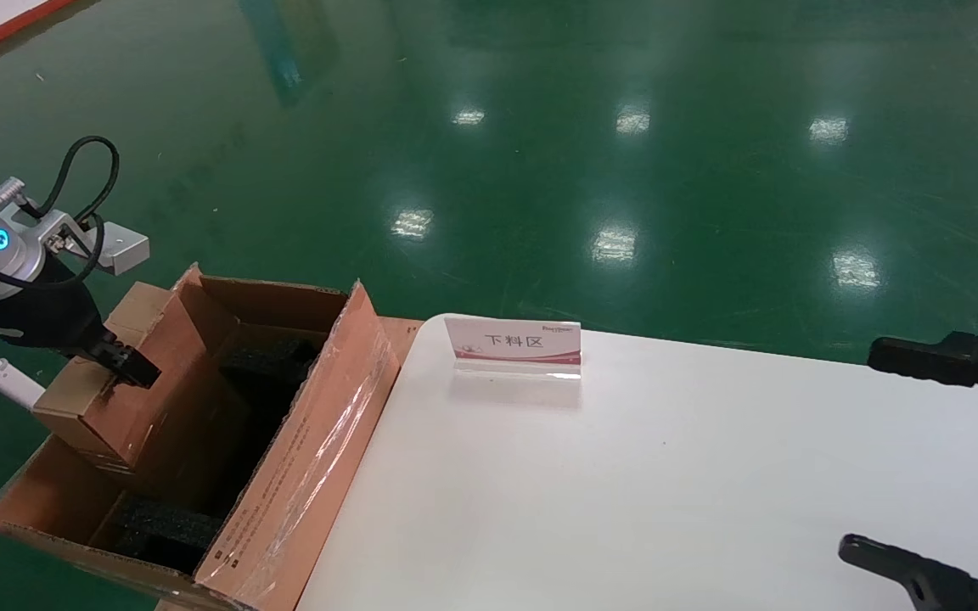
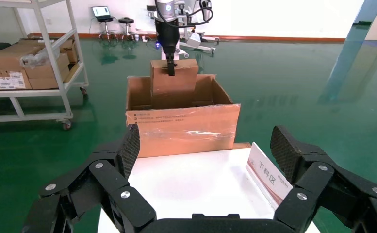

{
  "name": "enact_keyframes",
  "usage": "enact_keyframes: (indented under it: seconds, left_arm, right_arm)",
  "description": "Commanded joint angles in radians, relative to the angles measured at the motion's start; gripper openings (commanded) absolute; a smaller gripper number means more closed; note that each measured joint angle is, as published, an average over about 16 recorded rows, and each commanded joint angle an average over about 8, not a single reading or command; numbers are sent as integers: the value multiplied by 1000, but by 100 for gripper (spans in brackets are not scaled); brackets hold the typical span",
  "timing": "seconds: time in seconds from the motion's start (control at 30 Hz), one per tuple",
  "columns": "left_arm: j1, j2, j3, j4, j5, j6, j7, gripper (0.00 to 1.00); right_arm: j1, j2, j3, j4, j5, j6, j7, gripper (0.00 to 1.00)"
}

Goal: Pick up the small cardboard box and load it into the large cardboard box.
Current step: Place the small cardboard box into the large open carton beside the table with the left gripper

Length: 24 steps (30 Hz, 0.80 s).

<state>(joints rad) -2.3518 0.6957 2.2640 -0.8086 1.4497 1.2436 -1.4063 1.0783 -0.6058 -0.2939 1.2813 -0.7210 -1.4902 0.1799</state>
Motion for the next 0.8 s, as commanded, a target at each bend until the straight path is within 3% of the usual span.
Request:
enact_keyframes:
  seconds: [0.03, 0.8]
  left_arm:
    - [4, 1, 2, 0, 5, -7, -4, 0]
    - [77, 4, 32, 5, 68, -94, -39, 0]
  right_arm:
    - [0, 0, 0, 0, 0, 0, 0, 100]
    - [0, 1, -1, 0, 1, 1, -1, 100]
